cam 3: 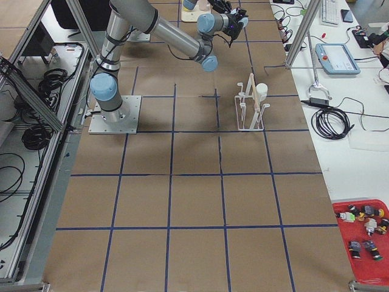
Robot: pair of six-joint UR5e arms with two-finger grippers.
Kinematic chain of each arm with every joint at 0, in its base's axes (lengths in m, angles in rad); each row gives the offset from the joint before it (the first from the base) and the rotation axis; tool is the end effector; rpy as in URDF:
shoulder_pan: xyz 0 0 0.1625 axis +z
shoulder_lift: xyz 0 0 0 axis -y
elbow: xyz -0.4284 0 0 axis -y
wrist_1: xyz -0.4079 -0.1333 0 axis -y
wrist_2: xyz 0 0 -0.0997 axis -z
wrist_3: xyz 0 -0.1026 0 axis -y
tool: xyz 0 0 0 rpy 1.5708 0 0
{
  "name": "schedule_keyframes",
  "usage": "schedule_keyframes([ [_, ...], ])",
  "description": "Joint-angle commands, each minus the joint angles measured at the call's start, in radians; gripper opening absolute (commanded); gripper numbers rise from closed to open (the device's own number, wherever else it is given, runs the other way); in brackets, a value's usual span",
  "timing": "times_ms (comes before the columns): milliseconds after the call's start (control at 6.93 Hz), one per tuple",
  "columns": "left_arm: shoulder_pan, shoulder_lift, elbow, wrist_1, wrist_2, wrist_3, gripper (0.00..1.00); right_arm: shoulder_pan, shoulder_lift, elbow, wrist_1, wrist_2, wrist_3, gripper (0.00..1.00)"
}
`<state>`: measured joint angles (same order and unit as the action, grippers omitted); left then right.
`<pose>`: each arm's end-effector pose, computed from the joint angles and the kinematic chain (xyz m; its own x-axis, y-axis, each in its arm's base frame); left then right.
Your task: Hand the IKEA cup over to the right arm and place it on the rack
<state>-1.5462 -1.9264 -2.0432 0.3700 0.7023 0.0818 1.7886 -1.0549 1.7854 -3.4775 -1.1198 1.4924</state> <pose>-0.1986 -0.5336 0.3238 -0.6613 0.7025 0.2631 0.0433 0.3859 -0.9215 0.3118 -0.5852 0.3195 -0.1448 0.3282 -0.9334 0.7829 0.6149 0.0947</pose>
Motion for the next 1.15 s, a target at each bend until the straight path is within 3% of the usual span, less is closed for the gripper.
schedule_keyframes([
  [0,0.000,-0.005,0.004,0.003,0.013,-0.013,0.79,0.000,0.000,-0.001,0.000,0.000,0.000,0.44],
  [144,0.006,0.007,0.006,0.009,0.013,-0.022,0.95,0.002,0.000,0.000,0.000,0.000,0.000,0.44],
  [289,0.020,0.032,0.000,0.007,0.014,-0.025,0.99,0.000,0.000,-0.001,0.000,0.000,0.000,0.42],
  [577,0.114,0.038,-0.011,0.006,-0.007,-0.025,0.99,0.000,0.001,-0.001,0.000,0.000,-0.003,0.42],
  [866,0.211,0.079,-0.040,-0.011,-0.021,-0.027,0.99,-0.018,-0.005,-0.014,0.000,0.000,-0.018,0.33],
  [1011,0.219,0.113,-0.032,-0.102,0.002,-0.025,0.99,-0.050,-0.004,-0.038,0.000,-0.002,-0.053,0.30],
])
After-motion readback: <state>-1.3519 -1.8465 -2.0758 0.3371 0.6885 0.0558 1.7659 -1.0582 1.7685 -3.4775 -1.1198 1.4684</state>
